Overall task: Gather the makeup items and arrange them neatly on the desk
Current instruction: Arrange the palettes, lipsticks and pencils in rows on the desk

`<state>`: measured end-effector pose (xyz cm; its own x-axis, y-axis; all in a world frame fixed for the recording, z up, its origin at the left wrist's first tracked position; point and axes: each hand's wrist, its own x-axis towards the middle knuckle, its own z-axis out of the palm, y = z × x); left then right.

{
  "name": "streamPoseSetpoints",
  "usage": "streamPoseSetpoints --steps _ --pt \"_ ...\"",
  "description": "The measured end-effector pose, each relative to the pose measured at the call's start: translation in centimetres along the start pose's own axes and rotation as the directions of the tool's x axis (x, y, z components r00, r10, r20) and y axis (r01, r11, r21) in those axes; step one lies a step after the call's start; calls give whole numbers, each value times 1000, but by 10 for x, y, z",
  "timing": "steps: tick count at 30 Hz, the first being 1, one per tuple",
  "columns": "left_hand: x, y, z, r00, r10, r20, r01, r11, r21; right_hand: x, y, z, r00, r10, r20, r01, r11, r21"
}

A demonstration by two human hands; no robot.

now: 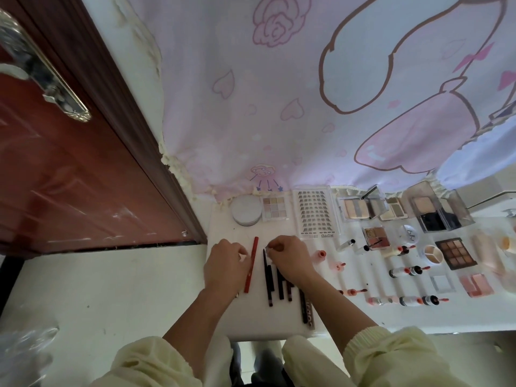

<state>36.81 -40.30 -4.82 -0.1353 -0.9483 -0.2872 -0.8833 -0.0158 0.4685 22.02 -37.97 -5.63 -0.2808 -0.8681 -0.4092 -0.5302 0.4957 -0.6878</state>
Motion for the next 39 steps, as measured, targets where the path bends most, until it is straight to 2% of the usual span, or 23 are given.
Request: streamPoseSetpoints --steps 4,7,15,20,24,30,35,37,39 --pt "-6 1 8 993 100 64 -114 955 275 11 -9 13 998 18 65 -11 996 -93" --pt "-4 -1 12 984 147 100 -174 913 369 18 -14 18 992 95 86 -91 994 -57" --pt "-4 -4 15 985 130 114 -162 925 344 31 -19 28 967 242 75 -240 970 -41" --pt "-4 -2 15 983 137 120 -167 938 304 33 -19 32 950 300 82 -304 952 39" --pt "-3 -4 11 980 153 125 -179 956 232 33 -20 27 939 333 81 -342 926 160" --pt "-1 -10 -6 976 178 123 -177 984 -18 26 -23 4 948 313 56 -294 797 528" --pt "-3 -12 -26 967 181 178 -151 974 -168 17 -23 -16 968 230 103 -244 746 620" --pt "-4 -10 -31 966 134 223 -82 970 -230 12 -23 -22 977 181 113 -212 749 628" --pt "-5 -6 -33 939 81 334 60 919 -389 8 -24 -26 983 153 100 -182 757 628"
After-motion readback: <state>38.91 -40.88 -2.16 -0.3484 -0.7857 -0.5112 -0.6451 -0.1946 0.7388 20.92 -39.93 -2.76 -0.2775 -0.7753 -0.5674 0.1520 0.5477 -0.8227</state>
